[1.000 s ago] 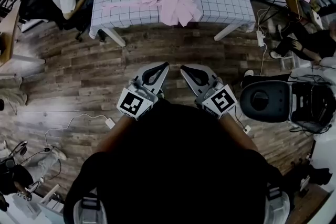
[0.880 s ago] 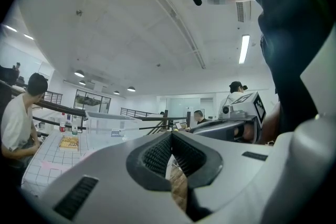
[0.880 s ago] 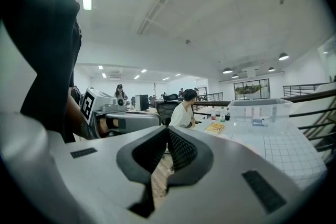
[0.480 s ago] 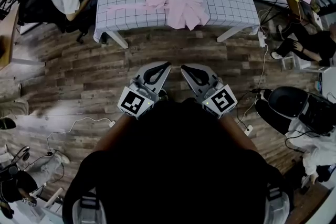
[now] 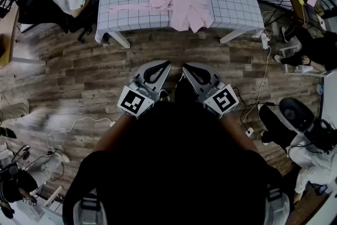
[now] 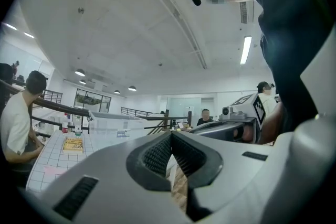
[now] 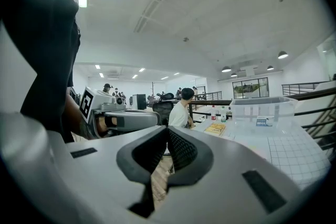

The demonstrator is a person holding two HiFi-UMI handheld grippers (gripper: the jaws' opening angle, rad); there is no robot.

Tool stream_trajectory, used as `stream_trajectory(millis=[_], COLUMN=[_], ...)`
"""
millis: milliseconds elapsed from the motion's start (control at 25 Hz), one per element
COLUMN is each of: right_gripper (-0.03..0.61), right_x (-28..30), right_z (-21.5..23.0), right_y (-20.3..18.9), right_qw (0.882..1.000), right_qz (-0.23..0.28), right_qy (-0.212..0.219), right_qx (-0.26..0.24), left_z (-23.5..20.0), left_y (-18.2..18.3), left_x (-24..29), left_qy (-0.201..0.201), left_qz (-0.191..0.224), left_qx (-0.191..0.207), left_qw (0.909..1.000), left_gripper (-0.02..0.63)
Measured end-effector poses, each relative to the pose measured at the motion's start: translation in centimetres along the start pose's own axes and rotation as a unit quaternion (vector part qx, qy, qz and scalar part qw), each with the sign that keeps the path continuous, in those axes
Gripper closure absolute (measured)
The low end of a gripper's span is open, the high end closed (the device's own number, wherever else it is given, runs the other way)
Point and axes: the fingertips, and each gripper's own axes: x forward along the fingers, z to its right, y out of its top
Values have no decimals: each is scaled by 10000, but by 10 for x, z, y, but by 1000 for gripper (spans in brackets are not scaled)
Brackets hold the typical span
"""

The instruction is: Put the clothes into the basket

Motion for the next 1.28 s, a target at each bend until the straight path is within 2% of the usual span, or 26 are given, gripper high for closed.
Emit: stream_trajectory(millis=[480,640,840,1280], right_gripper=[563,563,563,563], right_x=[18,22,29,44], right_z=[53,77,108,166], right_y=[8,8,9,14], right_qw=[9991,9996,9993,9991], right_qz=[299,50,115,66], right_qy=[266,264,335,408], right_qx=[-135,-52,-92,-22], left_z=[-28,-38,-53,-82], left_y=[3,6,8,14], left_x=[44,66,94,148], left_qy=[208,266,317,380], left_qz=[-41,-64,-6,-195], left_qx=[78,85,75,73], left_qw=[9997,9996,9995,9991], left_gripper=[611,611,611,611])
